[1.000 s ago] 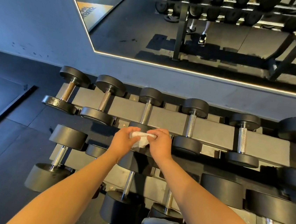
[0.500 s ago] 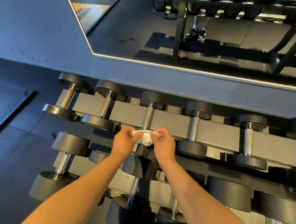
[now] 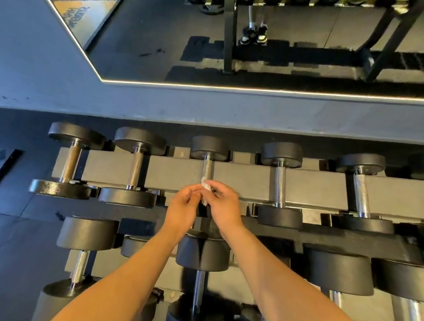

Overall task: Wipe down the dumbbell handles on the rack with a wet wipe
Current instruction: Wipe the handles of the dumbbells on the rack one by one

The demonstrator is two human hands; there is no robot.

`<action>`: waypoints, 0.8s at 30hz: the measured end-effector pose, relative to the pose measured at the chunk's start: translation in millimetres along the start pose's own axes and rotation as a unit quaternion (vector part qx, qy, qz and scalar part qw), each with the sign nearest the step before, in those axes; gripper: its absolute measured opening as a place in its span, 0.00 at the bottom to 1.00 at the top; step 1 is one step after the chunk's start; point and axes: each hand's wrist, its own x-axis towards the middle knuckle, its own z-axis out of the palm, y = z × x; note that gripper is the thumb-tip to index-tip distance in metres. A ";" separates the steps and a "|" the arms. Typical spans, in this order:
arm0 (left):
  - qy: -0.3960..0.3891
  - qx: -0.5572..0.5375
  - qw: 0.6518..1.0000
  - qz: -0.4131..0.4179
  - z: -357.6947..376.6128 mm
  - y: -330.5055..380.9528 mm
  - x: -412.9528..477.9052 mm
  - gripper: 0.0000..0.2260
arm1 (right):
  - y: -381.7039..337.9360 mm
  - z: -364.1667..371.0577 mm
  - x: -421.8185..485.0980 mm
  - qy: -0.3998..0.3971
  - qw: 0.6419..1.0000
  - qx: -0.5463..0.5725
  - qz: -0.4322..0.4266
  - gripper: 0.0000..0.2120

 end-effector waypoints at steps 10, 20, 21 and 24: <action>0.038 0.045 0.998 -0.030 12.8 -16.7 58.1 0.12 | 26.8 4.6 75.0 0.134 0.975 -0.165 -0.059 0.13; 0.061 0.060 0.996 -0.027 27.4 -34.9 83.7 0.13 | 43.2 27.4 119.1 0.105 0.982 -0.125 -0.096 0.11; 0.066 0.058 0.996 -0.030 27.8 -36.2 83.6 0.12 | 42.7 27.5 121.0 0.114 0.981 -0.127 -0.097 0.11; 0.071 0.052 0.995 -0.039 28.3 -31.1 80.7 0.13 | 43.2 22.1 120.8 0.126 0.973 -0.165 -0.100 0.11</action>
